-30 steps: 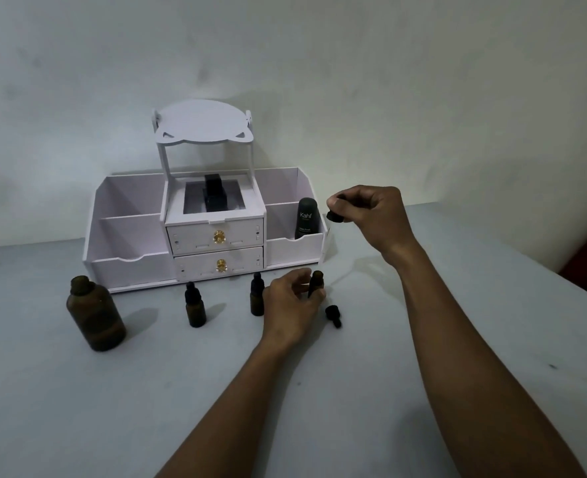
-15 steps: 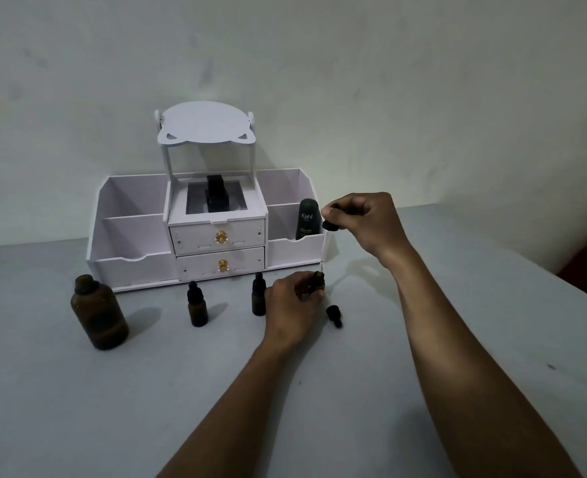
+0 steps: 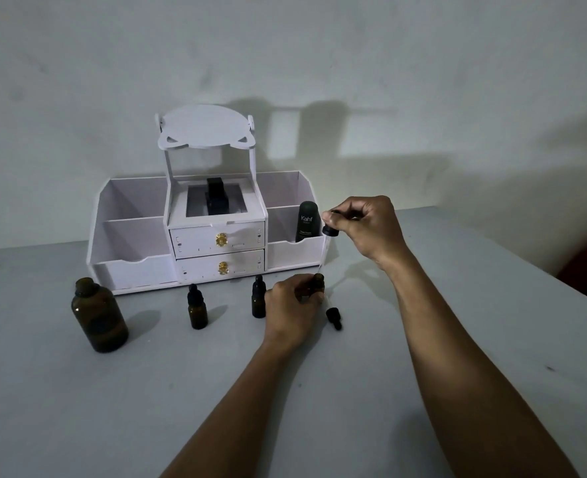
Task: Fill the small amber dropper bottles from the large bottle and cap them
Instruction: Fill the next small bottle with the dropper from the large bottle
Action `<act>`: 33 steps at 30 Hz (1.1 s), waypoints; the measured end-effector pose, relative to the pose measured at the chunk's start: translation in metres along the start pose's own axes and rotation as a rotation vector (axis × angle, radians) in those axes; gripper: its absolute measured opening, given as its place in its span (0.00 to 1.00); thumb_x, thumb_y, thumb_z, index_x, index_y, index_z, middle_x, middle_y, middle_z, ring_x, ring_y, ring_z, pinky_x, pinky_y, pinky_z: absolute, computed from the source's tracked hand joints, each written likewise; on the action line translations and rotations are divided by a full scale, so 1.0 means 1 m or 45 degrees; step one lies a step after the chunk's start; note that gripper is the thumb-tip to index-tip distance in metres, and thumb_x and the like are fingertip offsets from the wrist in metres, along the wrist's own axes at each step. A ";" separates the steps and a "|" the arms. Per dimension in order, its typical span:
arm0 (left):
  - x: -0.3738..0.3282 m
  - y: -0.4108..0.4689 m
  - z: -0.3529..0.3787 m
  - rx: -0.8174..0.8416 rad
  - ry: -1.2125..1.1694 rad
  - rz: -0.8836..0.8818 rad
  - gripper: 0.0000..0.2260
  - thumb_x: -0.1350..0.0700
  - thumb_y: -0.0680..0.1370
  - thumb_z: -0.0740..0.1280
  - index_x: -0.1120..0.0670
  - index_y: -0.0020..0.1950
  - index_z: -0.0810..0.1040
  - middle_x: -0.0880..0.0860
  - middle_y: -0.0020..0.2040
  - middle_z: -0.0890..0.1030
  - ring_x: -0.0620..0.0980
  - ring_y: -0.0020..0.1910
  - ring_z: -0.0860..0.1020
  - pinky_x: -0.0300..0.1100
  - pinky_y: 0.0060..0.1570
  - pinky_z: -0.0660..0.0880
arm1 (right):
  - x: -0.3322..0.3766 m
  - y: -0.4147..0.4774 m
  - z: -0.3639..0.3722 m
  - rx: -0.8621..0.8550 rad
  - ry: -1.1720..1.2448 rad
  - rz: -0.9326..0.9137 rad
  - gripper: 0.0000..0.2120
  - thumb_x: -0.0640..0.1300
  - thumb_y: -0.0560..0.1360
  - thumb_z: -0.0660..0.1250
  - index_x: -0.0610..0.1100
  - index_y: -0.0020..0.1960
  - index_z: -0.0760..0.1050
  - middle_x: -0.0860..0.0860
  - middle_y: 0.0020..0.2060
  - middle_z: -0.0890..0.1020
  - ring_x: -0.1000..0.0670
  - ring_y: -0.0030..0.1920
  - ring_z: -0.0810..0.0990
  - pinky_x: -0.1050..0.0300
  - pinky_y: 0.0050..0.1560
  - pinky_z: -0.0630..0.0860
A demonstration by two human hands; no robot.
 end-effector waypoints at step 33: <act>-0.006 -0.064 -0.261 -0.676 -0.026 0.076 0.08 0.59 0.75 0.74 0.45 0.48 0.84 0.46 0.38 0.85 0.42 0.33 0.80 0.34 0.35 0.76 | 0.134 -0.029 0.126 0.247 0.679 -0.113 0.07 0.33 0.68 0.77 0.41 0.44 0.85 0.49 0.38 0.87 0.51 0.40 0.85 0.54 0.51 0.82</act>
Point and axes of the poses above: each hand's wrist, its own y-axis towards the middle knuckle, its own z-axis out of the palm, x = y × z, the point moved 2 cm from there along y, towards the middle knuckle
